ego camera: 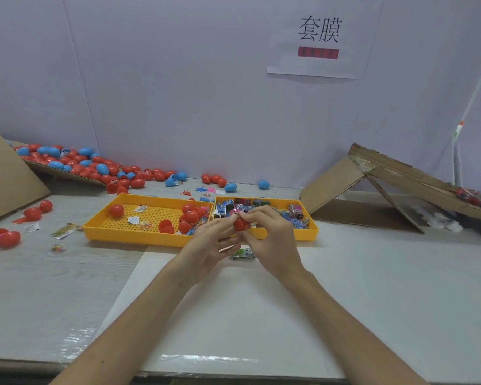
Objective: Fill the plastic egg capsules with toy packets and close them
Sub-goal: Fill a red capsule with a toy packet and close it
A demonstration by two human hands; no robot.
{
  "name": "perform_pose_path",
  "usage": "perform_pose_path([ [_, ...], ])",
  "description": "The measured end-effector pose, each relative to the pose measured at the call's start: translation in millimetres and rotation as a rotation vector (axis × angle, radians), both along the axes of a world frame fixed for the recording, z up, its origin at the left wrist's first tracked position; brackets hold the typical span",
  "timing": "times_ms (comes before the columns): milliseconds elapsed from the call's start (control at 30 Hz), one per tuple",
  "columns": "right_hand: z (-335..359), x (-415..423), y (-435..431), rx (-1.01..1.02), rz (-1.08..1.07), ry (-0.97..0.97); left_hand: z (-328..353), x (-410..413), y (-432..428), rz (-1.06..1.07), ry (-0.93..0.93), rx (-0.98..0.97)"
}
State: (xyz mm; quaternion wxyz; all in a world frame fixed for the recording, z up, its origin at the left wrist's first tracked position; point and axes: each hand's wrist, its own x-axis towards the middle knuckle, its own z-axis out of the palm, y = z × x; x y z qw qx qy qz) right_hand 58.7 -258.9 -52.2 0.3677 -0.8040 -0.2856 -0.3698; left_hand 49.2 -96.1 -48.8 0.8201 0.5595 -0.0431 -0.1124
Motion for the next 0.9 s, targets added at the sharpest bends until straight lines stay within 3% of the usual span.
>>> perform_pose_path([
  [433,-1.4,-0.3,-1.0,0.011,0.022,-0.065,-3.5,0.8,2.6,-0.013,0.006,0.063],
  [667,2.9,-0.3,-0.2,0.062,-0.010,0.034,-0.7,-1.6,-1.6,0.037,-0.013,0.011],
  [900,1.1,-0.8,-2.2,0.037,-0.048,-0.006,-1.9,-1.6,-0.8,-0.006,-0.021,0.051],
])
